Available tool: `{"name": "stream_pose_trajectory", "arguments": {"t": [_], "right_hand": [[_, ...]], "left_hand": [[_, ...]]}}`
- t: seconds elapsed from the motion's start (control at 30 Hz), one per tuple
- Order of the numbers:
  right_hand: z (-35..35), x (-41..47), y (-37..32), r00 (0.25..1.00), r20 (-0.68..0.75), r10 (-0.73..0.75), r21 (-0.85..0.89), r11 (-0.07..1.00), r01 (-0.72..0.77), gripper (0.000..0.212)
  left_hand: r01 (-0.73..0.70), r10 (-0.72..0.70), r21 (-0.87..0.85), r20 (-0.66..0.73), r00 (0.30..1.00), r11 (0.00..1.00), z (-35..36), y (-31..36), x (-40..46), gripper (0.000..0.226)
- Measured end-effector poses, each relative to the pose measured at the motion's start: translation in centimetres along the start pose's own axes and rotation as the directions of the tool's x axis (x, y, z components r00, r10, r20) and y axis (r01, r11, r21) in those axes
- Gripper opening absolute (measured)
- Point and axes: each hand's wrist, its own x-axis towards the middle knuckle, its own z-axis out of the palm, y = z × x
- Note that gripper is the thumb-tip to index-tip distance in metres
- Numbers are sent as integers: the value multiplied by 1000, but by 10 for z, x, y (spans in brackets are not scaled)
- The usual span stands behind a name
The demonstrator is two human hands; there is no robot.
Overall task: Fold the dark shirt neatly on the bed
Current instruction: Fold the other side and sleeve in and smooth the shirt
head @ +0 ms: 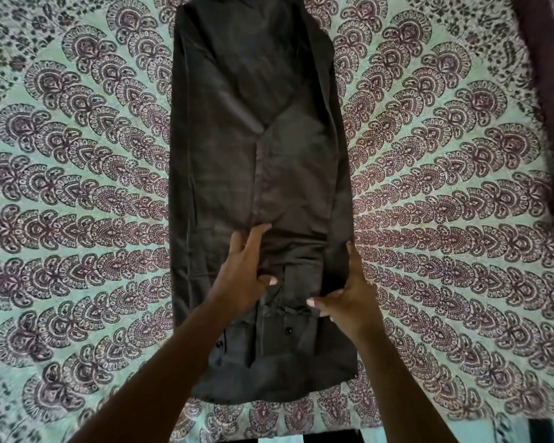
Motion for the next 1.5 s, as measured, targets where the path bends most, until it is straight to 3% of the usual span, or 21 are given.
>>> {"name": "stream_pose_trajectory", "arguments": {"t": [0.17, 0.37, 0.47, 0.6, 0.7, 0.8, 0.93, 1.07, 1.13, 1.23, 1.33, 1.43, 1.5], "right_hand": [[7, -15, 11, 997, 70, 21, 28, 999, -23, 139], [-5, -12, 2, 999, 46, 9, -177, 984, 0, 127], [-10, 5, -12, 969, -108, -223, -536, 834, 132, 96], [-12, 54, -47, 781, 22, -624, -633, 596, 494, 44], [-19, 109, -78, 689, 137, -712, -726, 401, 559, 43], [-21, 153, -113, 685, 196, -701, -752, 341, 564, 51], [-31, 204, -146, 649, 296, -701, -762, 236, 603, 46], [-38, 235, -183, 510, 254, -822, -784, 134, 606, 33], [-39, 246, -204, 504, 125, -854, -820, 197, 537, 35], [-36, 264, -239, 607, -87, -790, -821, 403, 406, 56], [-37, 283, -274, 715, -274, -644, -671, 660, 338, 75], [-39, 299, -300, 819, -336, -464, -522, 816, 248, 87], [-41, 304, -308, 825, -373, -423, -469, 854, 226, 94]], "left_hand": [[-27, 24, 141, 20, 1000, 990, 7, -8, -13, 91], [-39, 46, 304, -16, 999, 952, 15, -8, -22, 87], [-81, 192, 463, -199, 961, 883, 13, 5, -12, 70], [-115, 308, 510, -313, 898, 853, 5, 32, 42, 64], [-109, 331, 540, -334, 883, 835, -1, 50, 90, 70], [-94, 338, 559, -352, 873, 824, -1, 53, 126, 69], [-14, 289, 545, -421, 860, 838, 8, 33, 145, 69], [-13, 305, 557, -435, 848, 830, 13, 23, 148, 71], [-2, 294, 557, -435, 851, 831, 13, 24, 149, 72], [20, 278, 556, -447, 850, 831, 13, 24, 151, 72], [27, 285, 563, -458, 842, 826, 13, 25, 151, 73], [37, 290, 569, -473, 832, 822, 12, 24, 152, 74], [35, 295, 565, -482, 825, 824, 13, 23, 152, 75]]}}
